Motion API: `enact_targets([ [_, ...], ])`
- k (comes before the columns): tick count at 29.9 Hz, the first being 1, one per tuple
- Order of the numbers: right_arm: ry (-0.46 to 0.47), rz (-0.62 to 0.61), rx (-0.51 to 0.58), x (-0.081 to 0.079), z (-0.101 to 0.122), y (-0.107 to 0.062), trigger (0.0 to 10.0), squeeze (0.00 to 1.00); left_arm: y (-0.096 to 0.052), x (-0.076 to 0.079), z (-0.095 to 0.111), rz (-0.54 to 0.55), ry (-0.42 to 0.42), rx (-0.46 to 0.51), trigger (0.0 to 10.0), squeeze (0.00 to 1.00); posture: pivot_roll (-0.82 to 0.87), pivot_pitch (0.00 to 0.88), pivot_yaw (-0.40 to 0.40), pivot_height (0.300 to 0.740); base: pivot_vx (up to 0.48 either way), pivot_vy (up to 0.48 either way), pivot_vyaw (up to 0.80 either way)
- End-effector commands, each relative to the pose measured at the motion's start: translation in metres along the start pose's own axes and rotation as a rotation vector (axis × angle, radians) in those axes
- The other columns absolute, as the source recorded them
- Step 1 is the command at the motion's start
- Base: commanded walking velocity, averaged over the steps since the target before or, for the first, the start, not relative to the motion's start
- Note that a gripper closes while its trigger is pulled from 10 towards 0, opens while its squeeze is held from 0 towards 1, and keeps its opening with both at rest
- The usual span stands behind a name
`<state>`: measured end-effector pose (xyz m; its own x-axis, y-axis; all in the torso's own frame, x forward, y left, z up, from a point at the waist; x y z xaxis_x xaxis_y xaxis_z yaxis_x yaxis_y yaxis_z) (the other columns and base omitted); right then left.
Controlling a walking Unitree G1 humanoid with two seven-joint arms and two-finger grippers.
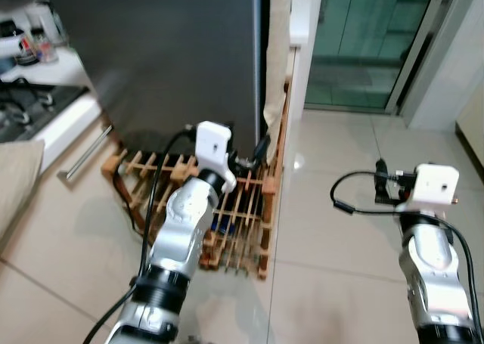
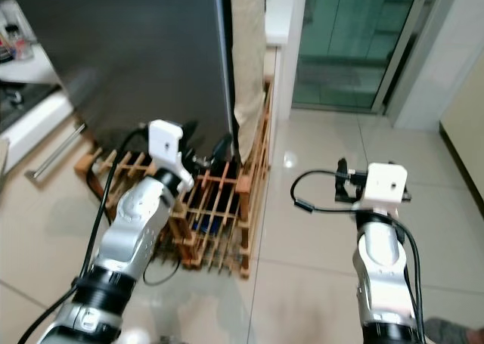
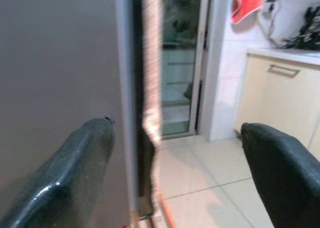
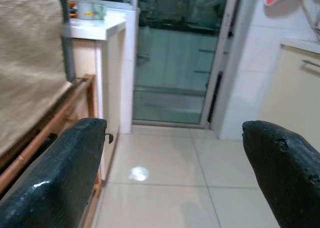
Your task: Restocking fridge
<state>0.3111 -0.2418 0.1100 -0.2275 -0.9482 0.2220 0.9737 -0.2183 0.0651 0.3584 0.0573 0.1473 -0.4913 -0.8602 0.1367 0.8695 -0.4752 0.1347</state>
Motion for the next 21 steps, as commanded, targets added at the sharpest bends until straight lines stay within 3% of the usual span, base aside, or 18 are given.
enact_targets([
  [1, 0.001, 0.019, 0.021, -0.006, 0.006, 0.002, 10.0, 0.00, -0.003, -0.005, -0.008, 0.011, -0.006, -0.038, 10.0, 0.00, -0.13, 0.000, 0.045, 0.740, 0.000, 0.000, 0.00],
  [12, -0.006, 0.021, 0.018, -0.007, 0.004, 0.001, 10.0, 0.00, -0.005, 0.002, -0.001, -0.045, -0.039, -0.003, 10.0, 0.00, -0.13, 0.000, 0.048, 0.740, 0.000, 0.000, 0.00],
  [15, -0.007, 0.022, 0.015, -0.008, 0.003, 0.001, 10.0, 0.00, -0.005, 0.006, -0.004, -0.066, 0.008, -0.021, 10.0, 0.00, -0.13, 0.000, 0.050, 0.740, 0.000, 0.000, 0.00],
  [21, -0.010, 0.029, 0.020, -0.010, 0.003, 0.001, 10.0, 0.00, -0.005, 0.004, -0.004, -0.060, 0.029, -0.022, 10.0, 0.00, -0.13, 0.000, 0.053, 0.740, 0.470, 0.000, 0.00],
])
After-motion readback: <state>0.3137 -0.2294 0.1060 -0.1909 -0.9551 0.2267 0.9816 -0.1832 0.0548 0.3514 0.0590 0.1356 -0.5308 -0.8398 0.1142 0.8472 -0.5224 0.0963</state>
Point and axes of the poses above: a point about 5 cm out from each wrist's last joint towards the gripper, its own y axis pointing out of the wrist towards the gripper, its own z axis along the axis of the wrist's last joint, x = y × z, the point moved 4 cm from there along y, pointing out of the wrist towards the gripper, and after that the axes turned 6 degrees about -y, right-handed, at the moved point
